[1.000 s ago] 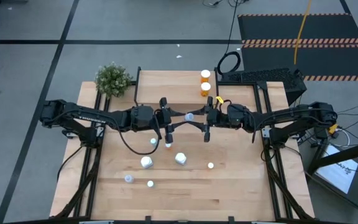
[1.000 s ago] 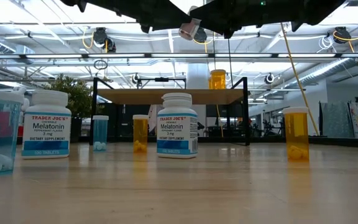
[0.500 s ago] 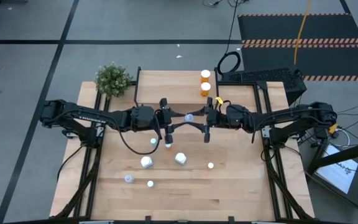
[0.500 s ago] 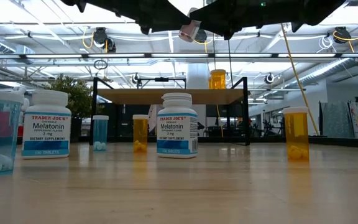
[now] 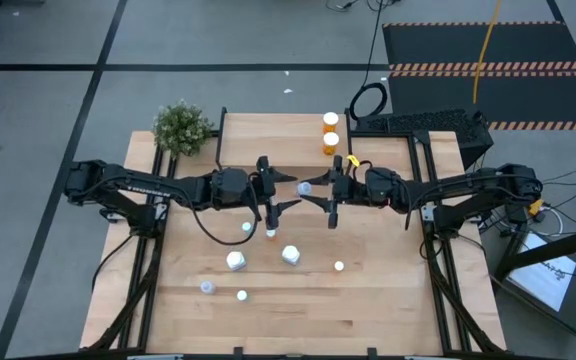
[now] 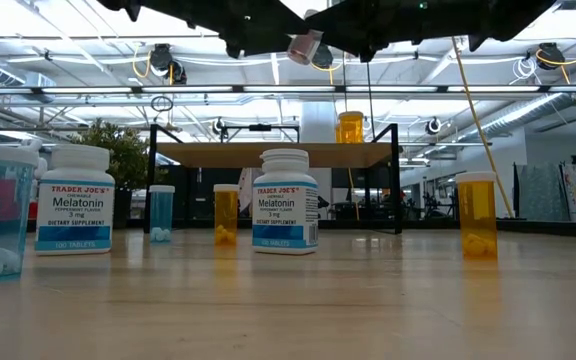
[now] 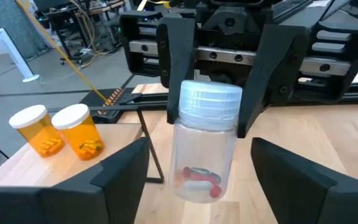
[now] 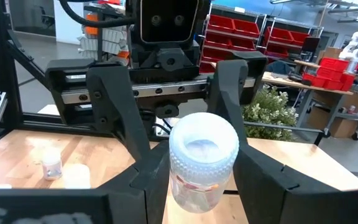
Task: Pick and place medicine bottles onto shelf by color
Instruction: Put the top transparent pill bottle on the shelf
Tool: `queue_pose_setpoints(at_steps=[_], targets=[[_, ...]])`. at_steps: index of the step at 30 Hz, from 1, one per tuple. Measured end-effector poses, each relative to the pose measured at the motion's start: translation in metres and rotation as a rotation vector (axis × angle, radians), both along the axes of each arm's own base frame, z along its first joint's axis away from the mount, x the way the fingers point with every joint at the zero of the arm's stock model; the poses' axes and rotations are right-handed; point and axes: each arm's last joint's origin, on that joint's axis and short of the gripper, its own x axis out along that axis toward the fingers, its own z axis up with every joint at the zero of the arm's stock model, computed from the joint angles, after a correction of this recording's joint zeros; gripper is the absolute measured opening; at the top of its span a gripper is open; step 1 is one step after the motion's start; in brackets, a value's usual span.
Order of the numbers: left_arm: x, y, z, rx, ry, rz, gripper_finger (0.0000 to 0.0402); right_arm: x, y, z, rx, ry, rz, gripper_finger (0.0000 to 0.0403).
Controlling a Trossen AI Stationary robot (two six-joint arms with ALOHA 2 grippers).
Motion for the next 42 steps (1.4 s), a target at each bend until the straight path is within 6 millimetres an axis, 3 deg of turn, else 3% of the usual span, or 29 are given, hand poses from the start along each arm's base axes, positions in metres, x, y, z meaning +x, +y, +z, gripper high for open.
queue_pose_setpoints(at_steps=[7,20,27,37,42], targets=[[0.008,0.010,-0.007,0.016,-0.016,-0.001,0.0264,0.000,0.000,0.001,0.001,-0.012,-0.003,0.0153],[0.010,0.010,-0.006,0.057,-0.034,-0.056,0.0160,0.000,0.000,0.001,0.004,-0.007,0.000,0.0153],[0.010,0.010,-0.006,0.058,-0.028,-0.059,0.0181,0.000,0.000,0.001,0.001,-0.006,0.000,0.0155],[0.010,0.010,-0.006,0.064,-0.030,-0.059,0.0150,-0.010,0.004,0.016,0.017,-0.055,0.012,0.0251],[0.010,0.010,-0.003,0.068,-0.059,-0.058,0.0162,-0.022,0.005,0.027,0.032,-0.068,0.010,0.0279]])
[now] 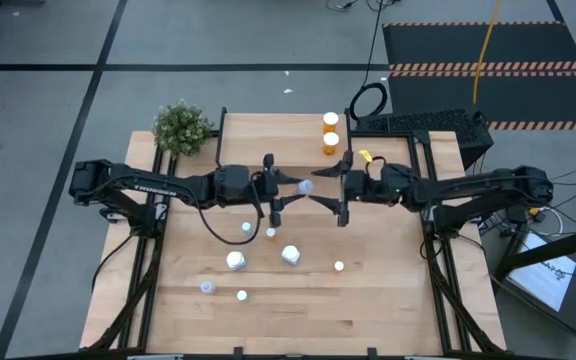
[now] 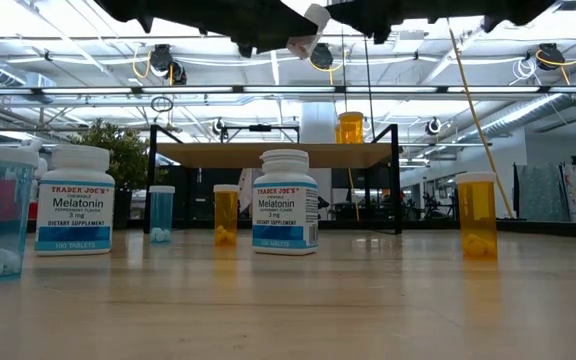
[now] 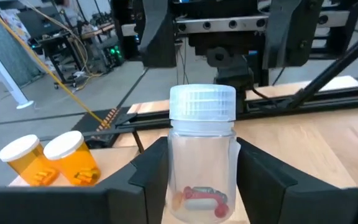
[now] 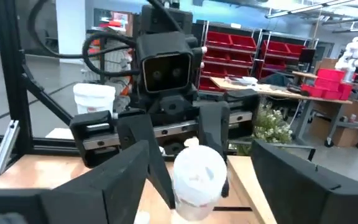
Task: Pick and place medicine bottles onto shelf by color
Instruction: Put the top transparent pill bottle on the shelf
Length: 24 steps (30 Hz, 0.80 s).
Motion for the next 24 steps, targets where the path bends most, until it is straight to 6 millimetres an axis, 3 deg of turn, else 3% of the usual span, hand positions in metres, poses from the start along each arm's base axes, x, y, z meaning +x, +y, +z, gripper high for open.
queue_pose_setpoints(at_steps=[5,13,19,24], targets=[[0.001,0.000,0.006,0.008,-0.058,0.000,0.0174,-0.019,0.001,0.011,-0.004,0.032,-0.005,0.0279],[-0.001,0.013,0.022,0.026,-0.220,0.032,0.0153,-0.051,0.000,0.023,-0.004,0.063,-0.060,0.0275],[-0.004,0.029,0.034,0.002,-0.351,0.020,0.0171,-0.059,0.000,0.016,-0.005,0.062,-0.060,0.0275],[-0.008,0.044,0.039,-0.031,-0.414,0.030,0.0163,-0.059,0.000,0.015,-0.031,0.068,-0.062,0.0274]])
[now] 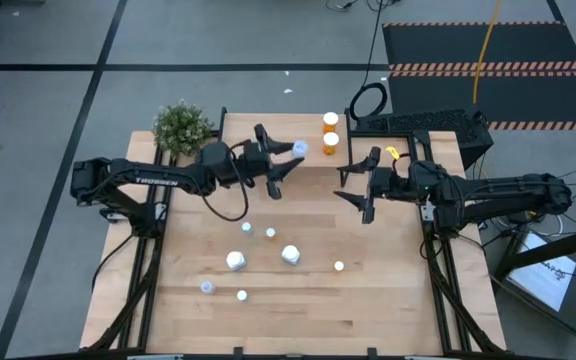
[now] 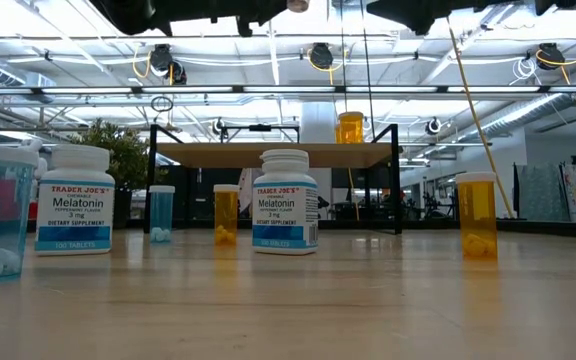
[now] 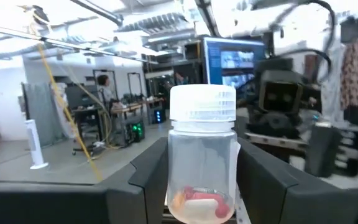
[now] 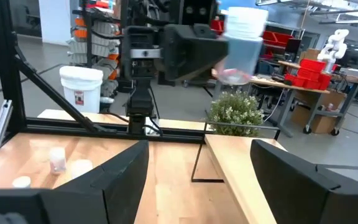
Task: Pick and place medicine bottles onto shelf by color
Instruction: Put the top transparent pill bottle on the shelf
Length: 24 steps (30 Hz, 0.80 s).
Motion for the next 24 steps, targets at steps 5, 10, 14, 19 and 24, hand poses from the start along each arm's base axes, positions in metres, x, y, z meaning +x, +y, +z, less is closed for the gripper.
queue_pose_setpoints(at_steps=[5,10,14,19,24], targets=[[-0.003,0.012,0.001,-0.023,-0.017,0.029,0.0163,0.000,0.000,0.000,-0.007,-0.002,0.000,0.0274],[0.000,0.018,-0.001,-0.034,-0.066,0.039,0.0169,0.000,0.000,0.000,-0.020,-0.002,-0.001,0.0274],[0.011,0.026,-0.011,-0.043,-0.112,0.044,0.0162,0.000,-0.001,0.001,-0.026,-0.003,-0.007,0.0274],[0.027,0.037,-0.027,-0.083,-0.120,0.063,0.0165,-0.001,-0.003,-0.001,-0.041,0.020,-0.093,0.0274],[0.043,0.048,-0.037,-0.099,-0.112,0.123,0.0172,-0.001,-0.005,-0.003,-0.073,0.046,-0.161,0.0274]])
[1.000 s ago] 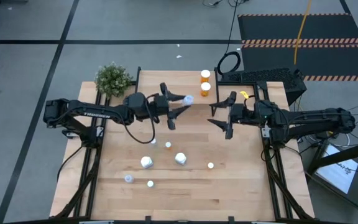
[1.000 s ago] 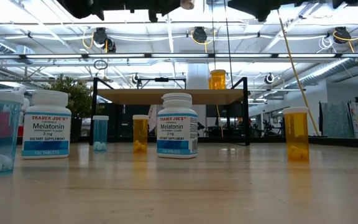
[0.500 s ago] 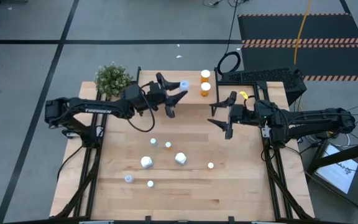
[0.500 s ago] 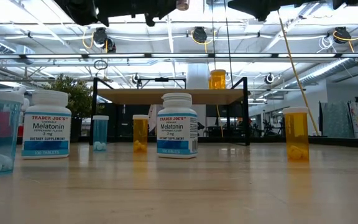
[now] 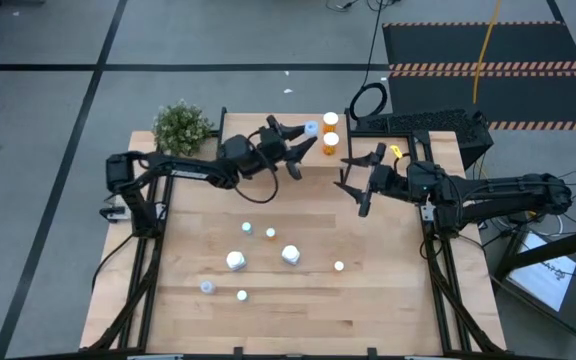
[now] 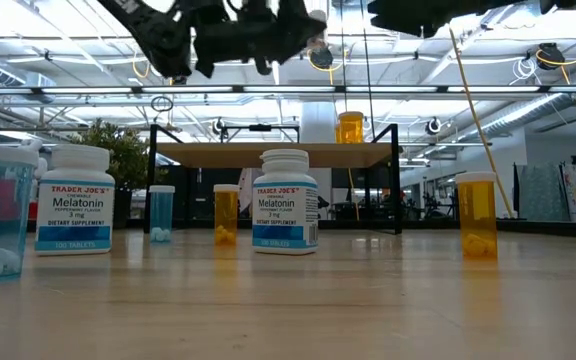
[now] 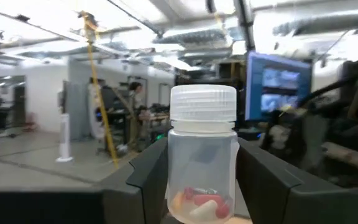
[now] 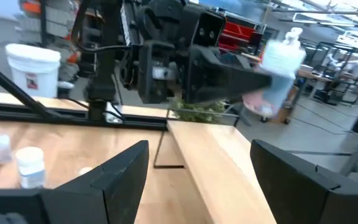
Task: Pick and place medicine bottles onto shelf by color
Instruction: Put the top transparent pill bottle on the shelf
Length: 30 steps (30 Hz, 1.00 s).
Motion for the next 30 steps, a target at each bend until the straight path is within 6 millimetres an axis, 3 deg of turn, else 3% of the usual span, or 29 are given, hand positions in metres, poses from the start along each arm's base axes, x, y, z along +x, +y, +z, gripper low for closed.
queue_pose_setpoints(at_steps=[7,20,26,30], targets=[[0.018,0.014,-0.016,-0.018,0.031,0.078,0.0174,-0.001,-0.001,-0.002,-0.033,0.039,-0.049,0.0274],[0.012,0.037,-0.024,-0.068,0.094,0.198,0.0174,-0.005,-0.004,-0.003,-0.066,0.072,-0.150,0.0274],[0.016,0.026,-0.023,-0.041,0.101,0.179,0.0175,-0.002,-0.009,0.003,0.006,-0.042,-0.177,0.0274],[0.017,0.022,-0.022,-0.018,0.098,0.205,0.0175,0.005,-0.025,0.024,0.044,-0.173,-0.216,0.0274]])
